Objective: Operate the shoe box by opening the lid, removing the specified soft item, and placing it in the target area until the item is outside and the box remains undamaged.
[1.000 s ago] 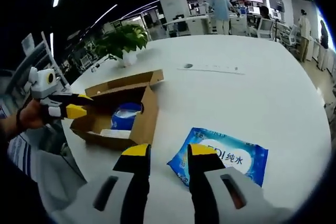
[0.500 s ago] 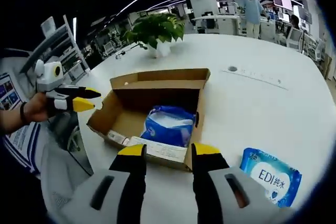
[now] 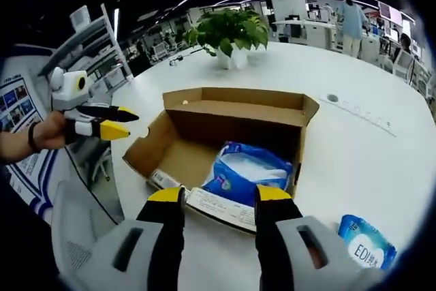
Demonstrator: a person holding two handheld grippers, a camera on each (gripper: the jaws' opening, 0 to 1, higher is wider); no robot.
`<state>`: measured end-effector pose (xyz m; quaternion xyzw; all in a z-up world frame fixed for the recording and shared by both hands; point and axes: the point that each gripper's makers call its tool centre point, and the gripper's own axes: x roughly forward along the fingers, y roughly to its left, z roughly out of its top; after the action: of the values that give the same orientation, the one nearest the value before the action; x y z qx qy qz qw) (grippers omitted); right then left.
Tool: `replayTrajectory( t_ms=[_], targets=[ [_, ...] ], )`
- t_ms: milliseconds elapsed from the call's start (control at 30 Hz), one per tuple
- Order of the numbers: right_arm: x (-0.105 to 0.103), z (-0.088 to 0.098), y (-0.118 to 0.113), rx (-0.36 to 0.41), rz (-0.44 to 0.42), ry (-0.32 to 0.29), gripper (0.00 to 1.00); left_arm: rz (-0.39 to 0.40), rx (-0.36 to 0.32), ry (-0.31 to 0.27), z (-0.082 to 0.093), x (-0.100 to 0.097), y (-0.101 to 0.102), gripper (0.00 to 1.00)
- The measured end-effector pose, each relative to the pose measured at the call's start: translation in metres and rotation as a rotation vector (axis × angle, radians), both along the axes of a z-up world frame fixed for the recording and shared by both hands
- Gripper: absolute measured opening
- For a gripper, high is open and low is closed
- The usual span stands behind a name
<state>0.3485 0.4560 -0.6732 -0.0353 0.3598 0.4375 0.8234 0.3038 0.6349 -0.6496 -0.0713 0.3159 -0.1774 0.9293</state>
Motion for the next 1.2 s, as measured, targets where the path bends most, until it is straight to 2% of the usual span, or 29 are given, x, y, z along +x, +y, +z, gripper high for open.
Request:
replayTrajectory(
  t_ms=[667, 933, 1200],
  targets=[
    [0.007, -0.005, 0.011, -0.035, 0.053, -0.015, 0.39, 0.008, -0.018, 0.007, -0.004, 0.000, -0.003, 0.43],
    [0.008, -0.010, 0.016, -0.083, 0.109, -0.029, 0.41, 0.019, -0.027, 0.003, -0.005, 0.001, -0.002, 0.43],
    [0.019, -0.008, 0.019, -0.129, 0.156, -0.056, 0.42, 0.028, -0.033, -0.002, -0.005, 0.003, -0.001, 0.44]
  ],
)
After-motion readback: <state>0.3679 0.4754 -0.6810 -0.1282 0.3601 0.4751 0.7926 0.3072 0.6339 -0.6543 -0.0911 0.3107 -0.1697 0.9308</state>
